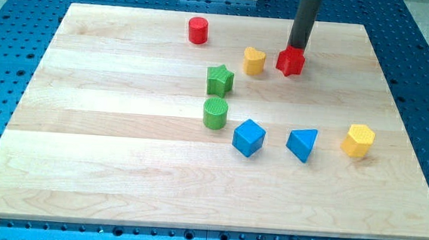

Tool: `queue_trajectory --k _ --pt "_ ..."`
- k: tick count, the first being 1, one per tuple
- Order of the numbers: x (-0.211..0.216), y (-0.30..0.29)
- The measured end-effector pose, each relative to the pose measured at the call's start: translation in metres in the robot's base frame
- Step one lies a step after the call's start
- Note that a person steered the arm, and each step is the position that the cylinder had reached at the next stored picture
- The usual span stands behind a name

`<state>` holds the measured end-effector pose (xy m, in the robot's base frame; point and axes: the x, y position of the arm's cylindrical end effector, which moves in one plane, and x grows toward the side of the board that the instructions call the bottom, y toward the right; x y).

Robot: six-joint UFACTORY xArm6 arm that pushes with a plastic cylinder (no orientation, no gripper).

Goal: Place the red circle at the bottom right of the red star

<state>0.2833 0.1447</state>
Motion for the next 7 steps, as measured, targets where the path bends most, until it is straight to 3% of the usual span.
queue_trajectory --k 1,2,5,7 --pt "-0.057 -0.008" --pt "-0.09 -0.052" --pt "-0.085 -0.227" --pt "-0.033 -0.219"
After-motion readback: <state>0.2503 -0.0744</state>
